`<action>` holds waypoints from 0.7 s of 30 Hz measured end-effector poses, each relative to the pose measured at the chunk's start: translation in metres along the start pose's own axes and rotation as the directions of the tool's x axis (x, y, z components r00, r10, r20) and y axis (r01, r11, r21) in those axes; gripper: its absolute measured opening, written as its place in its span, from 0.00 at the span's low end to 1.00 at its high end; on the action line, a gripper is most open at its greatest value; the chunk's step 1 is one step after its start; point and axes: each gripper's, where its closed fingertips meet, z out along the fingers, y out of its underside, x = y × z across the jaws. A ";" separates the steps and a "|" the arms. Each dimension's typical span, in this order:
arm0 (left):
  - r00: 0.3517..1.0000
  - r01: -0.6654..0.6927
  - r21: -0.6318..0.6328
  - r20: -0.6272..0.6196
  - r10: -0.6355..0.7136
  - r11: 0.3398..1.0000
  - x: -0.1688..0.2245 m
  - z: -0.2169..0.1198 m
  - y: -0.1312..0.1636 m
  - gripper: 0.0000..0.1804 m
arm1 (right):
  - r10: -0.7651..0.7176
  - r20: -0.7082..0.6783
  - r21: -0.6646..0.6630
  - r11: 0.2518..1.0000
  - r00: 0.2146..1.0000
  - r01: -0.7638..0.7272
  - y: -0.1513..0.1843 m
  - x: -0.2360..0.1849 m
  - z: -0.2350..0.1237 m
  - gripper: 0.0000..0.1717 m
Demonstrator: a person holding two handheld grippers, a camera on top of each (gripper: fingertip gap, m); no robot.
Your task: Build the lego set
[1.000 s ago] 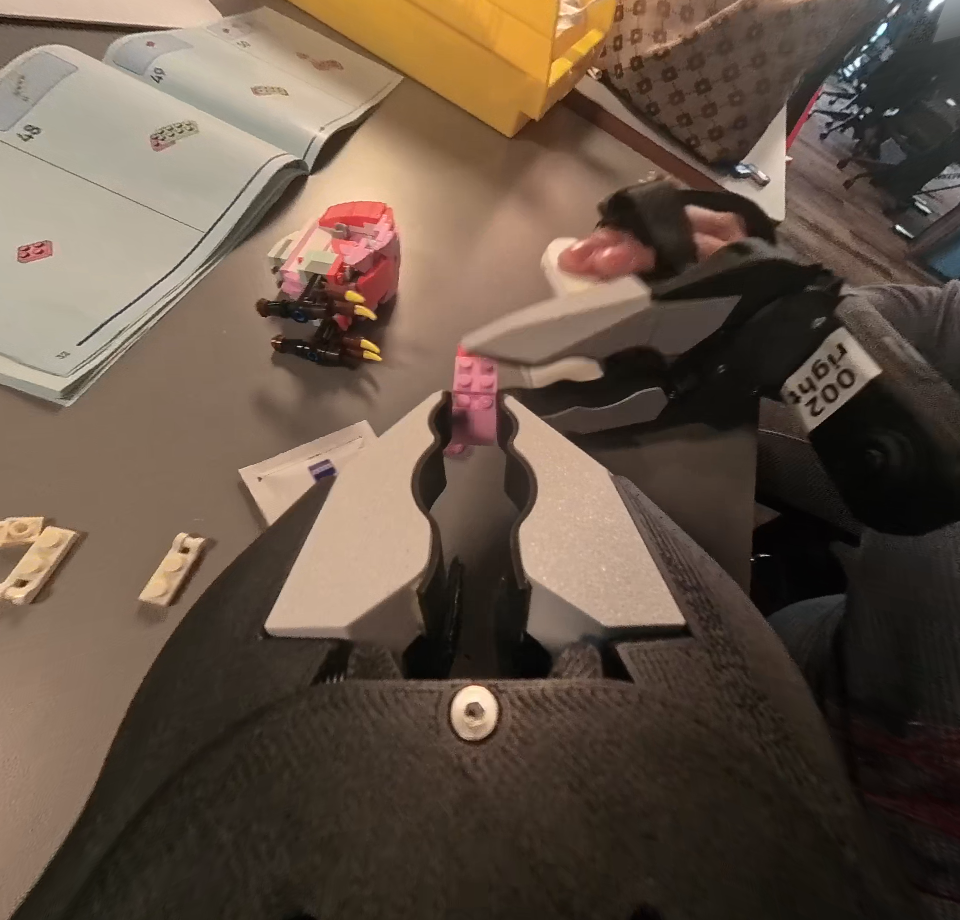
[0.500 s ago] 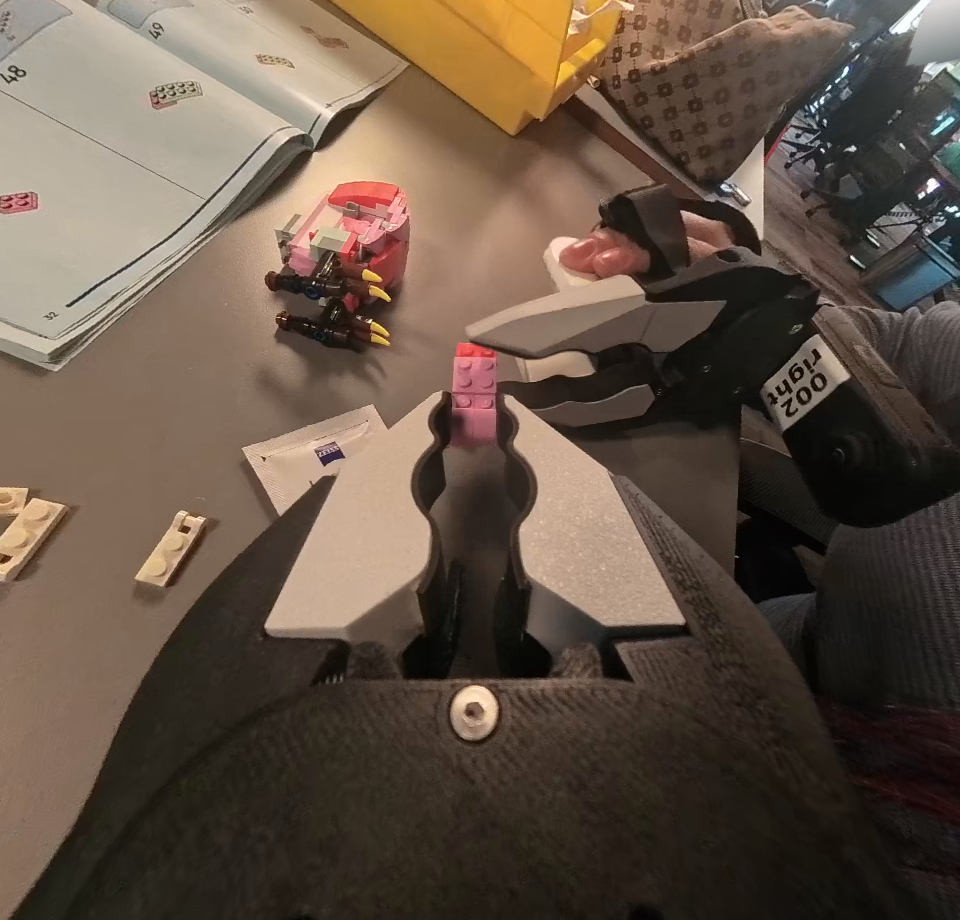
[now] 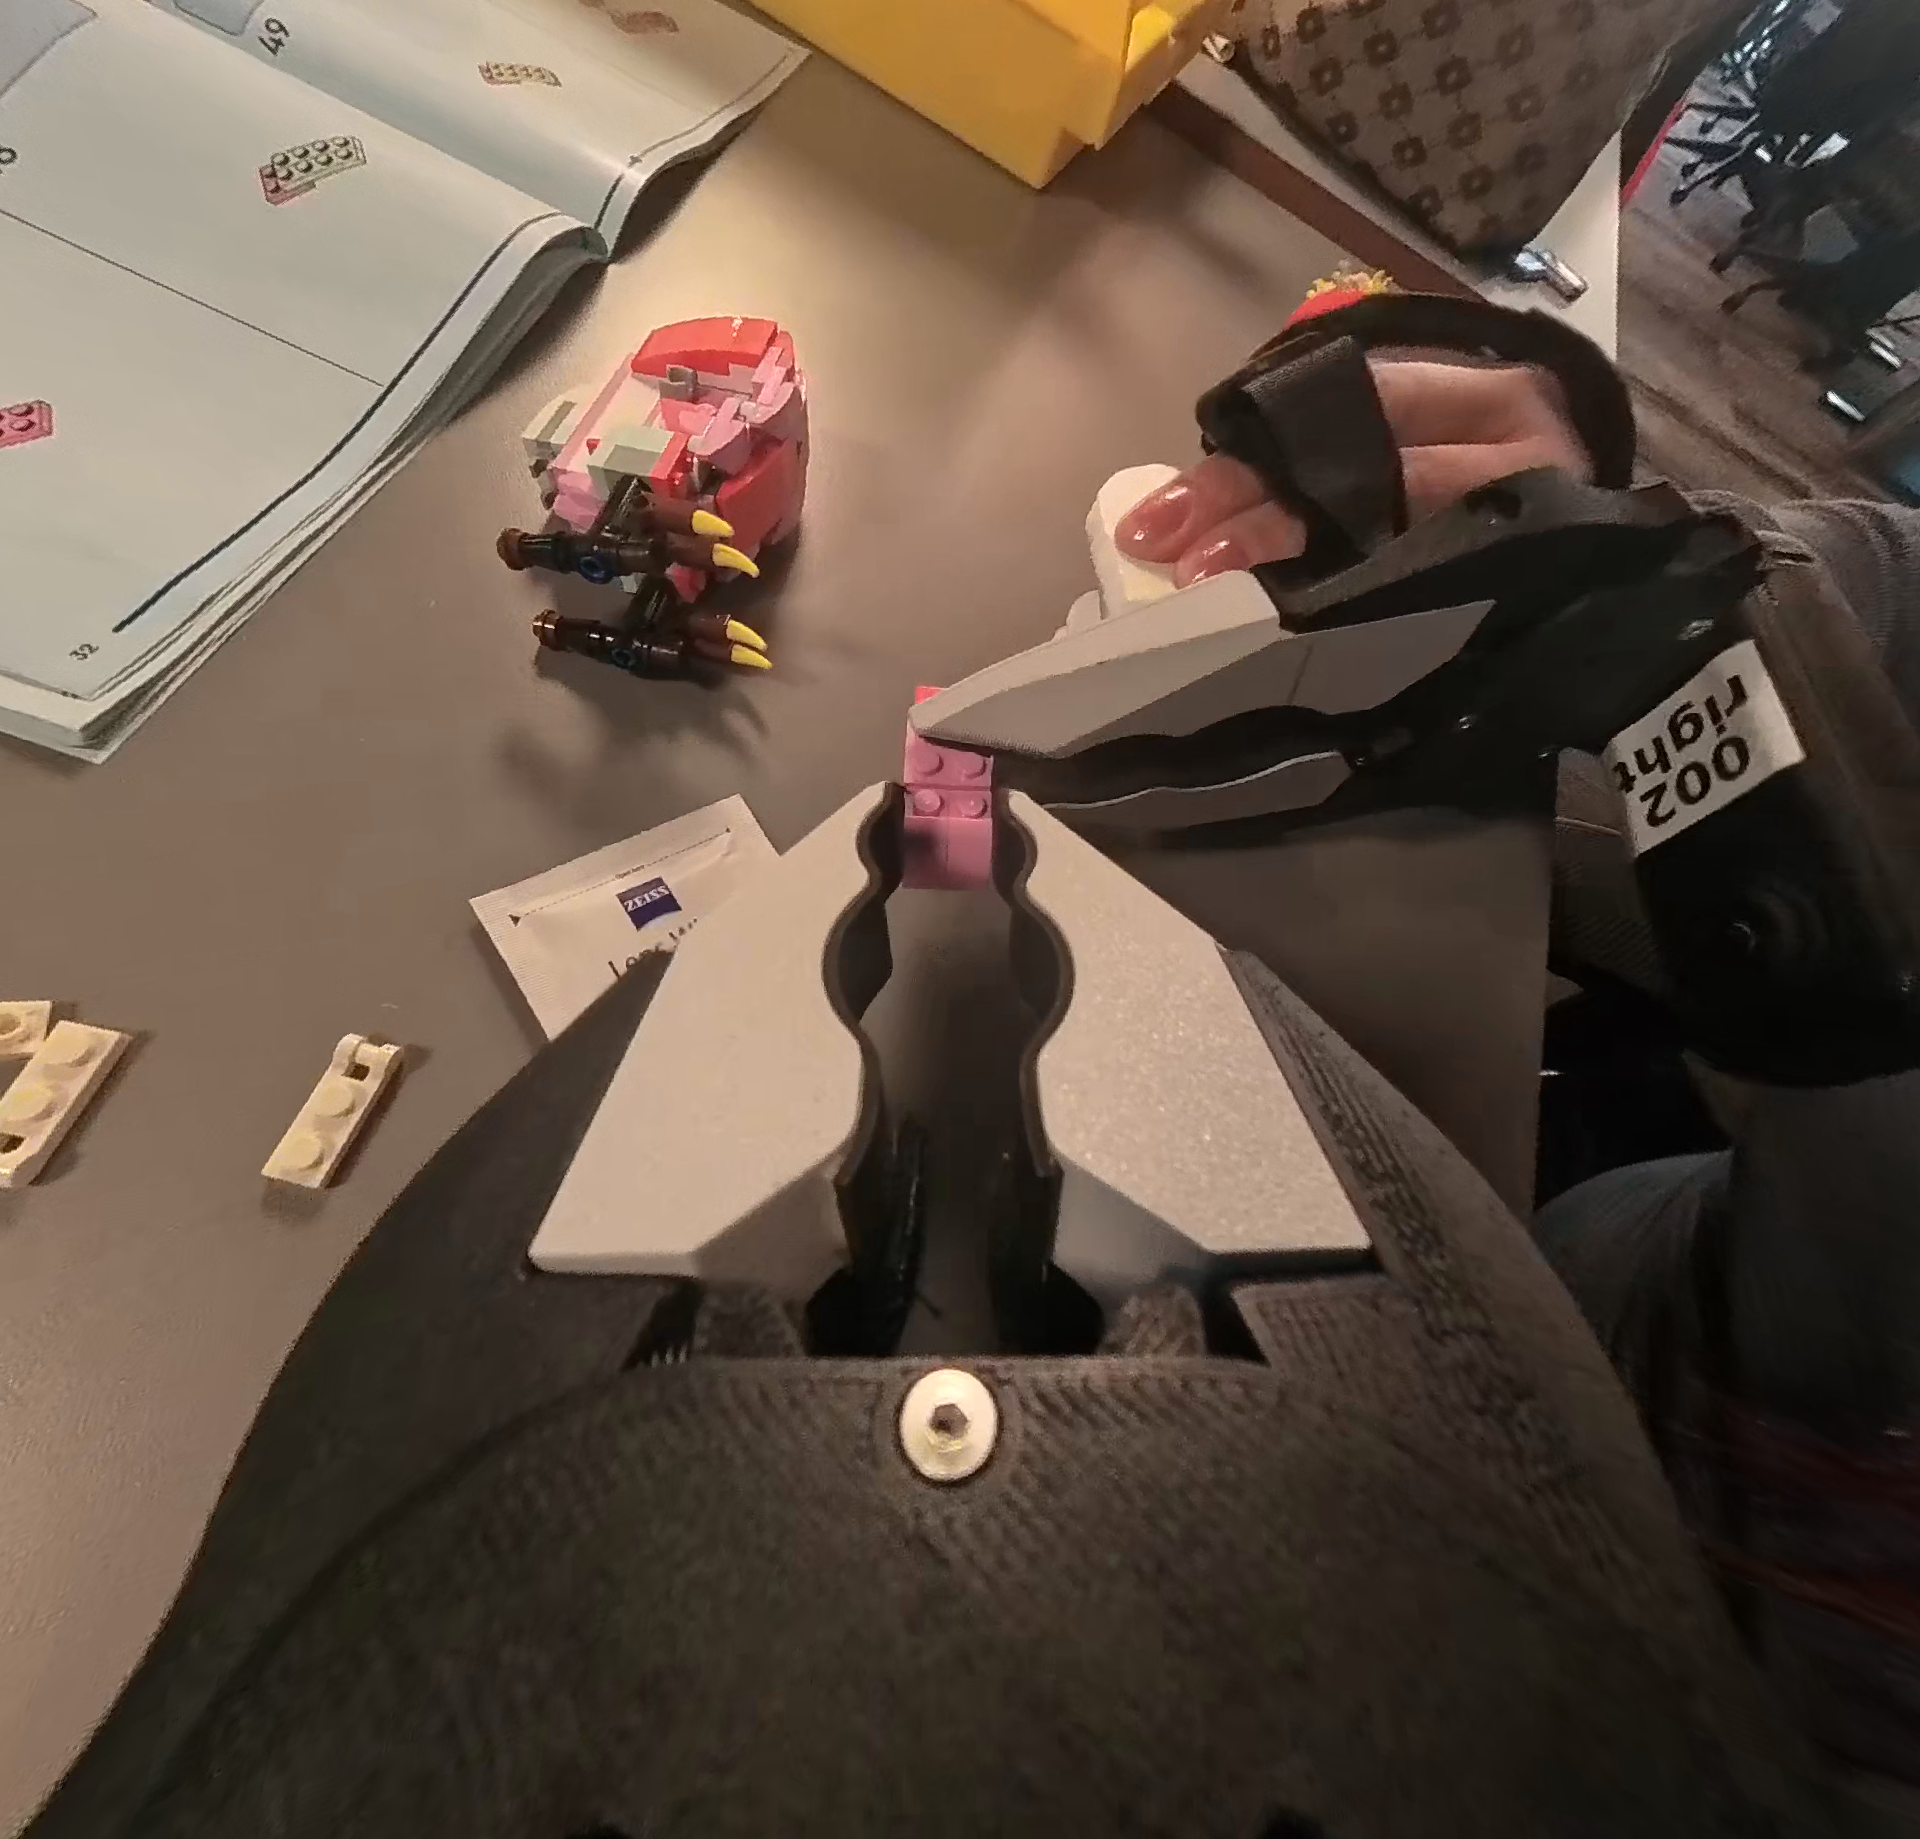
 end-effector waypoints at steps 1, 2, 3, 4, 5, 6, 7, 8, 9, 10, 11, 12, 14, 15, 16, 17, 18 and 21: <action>1.000 0.003 -0.003 0.000 -0.003 1.000 0.000 0.000 0.001 0.09 | -0.018 0.001 -0.004 1.000 1.000 0.018 0.000 -0.001 0.000 0.05; 1.000 0.004 -0.005 0.001 -0.004 1.000 -0.001 0.001 0.002 0.09 | -0.033 -0.001 -0.005 0.999 0.999 0.033 0.000 -0.001 0.000 0.05; 1.000 0.003 -0.004 0.001 -0.003 1.000 -0.001 0.001 0.002 0.09 | -0.040 -0.003 -0.003 0.999 0.999 0.040 0.000 -0.001 0.000 0.05; 1.000 0.001 -0.006 0.002 -0.001 1.000 -0.001 0.001 0.002 0.08 | -0.039 0.002 0.001 0.999 0.999 0.039 -0.001 -0.002 0.000 0.05; 1.000 -0.001 -0.010 0.003 0.001 1.000 -0.001 0.001 0.003 0.09 | -0.031 0.008 0.005 1.000 0.999 0.031 -0.001 -0.003 0.000 0.05; 1.000 0.001 -0.007 0.002 -0.001 1.000 0.000 0.001 0.003 0.09 | -0.024 0.006 0.009 1.000 1.000 0.024 -0.001 -0.003 0.000 0.05; 1.000 0.003 -0.002 0.000 -0.003 1.000 0.000 0.001 0.002 0.08 | -0.019 0.003 0.012 1.000 1.000 0.019 -0.001 -0.002 0.000 0.05; 1.000 0.003 0.000 0.000 -0.003 1.000 0.000 0.001 0.002 0.09 | -0.016 0.000 0.013 1.000 1.000 0.016 -0.001 -0.002 0.000 0.05; 1.000 0.005 0.004 0.000 -0.005 1.000 -0.001 0.001 0.002 0.09 | -0.015 -0.005 0.013 1.000 1.000 0.015 -0.001 -0.002 0.000 0.05; 1.000 0.008 0.010 0.001 -0.008 1.000 -0.001 0.001 0.002 0.09 | -0.011 -0.010 0.014 1.000 1.000 0.011 -0.001 -0.002 0.000 0.05; 1.000 0.010 0.017 0.002 -0.010 1.000 -0.001 0.001 0.001 0.09 | -0.003 -0.016 0.015 1.000 1.000 0.003 -0.001 0.000 0.000 0.05; 1.000 0.009 0.029 0.002 -0.009 1.000 -0.001 0.000 -0.001 0.09 | 0.007 -0.026 0.016 1.000 1.000 -0.006 0.000 0.002 0.000 0.05; 1.000 0.000 0.058 0.002 0.000 0.998 0.000 -0.001 -0.004 0.09 | 0.016 -0.050 0.018 1.000 0.999 -0.015 0.000 0.006 0.000 0.05; 1.000 -0.007 0.069 0.001 0.007 0.998 0.000 -0.002 -0.006 0.09 | 0.019 -0.062 0.019 1.000 0.998 -0.017 -0.001 0.008 -0.001 0.05; 1.000 -0.015 0.082 -0.001 0.015 0.996 0.001 -0.003 -0.008 0.09 | 0.020 -0.077 0.021 1.000 0.997 -0.018 -0.001 0.010 -0.001 0.05; 1.000 -0.022 0.099 -0.003 0.022 0.995 0.002 -0.005 -0.010 0.09 | 0.020 -0.091 0.022 1.000 0.996 -0.018 -0.001 0.012 -0.002 0.05; 1.000 -0.026 0.113 -0.004 0.027 0.993 0.003 -0.006 -0.012 0.09 | 0.020 -0.103 0.022 1.000 0.994 -0.018 -0.001 0.014 -0.002 0.05; 1.000 -0.020 0.146 -0.015 0.023 0.989 0.004 -0.008 -0.016 0.09 | 0.024 -0.126 0.024 0.999 0.992 -0.022 -0.001 0.018 -0.003 0.05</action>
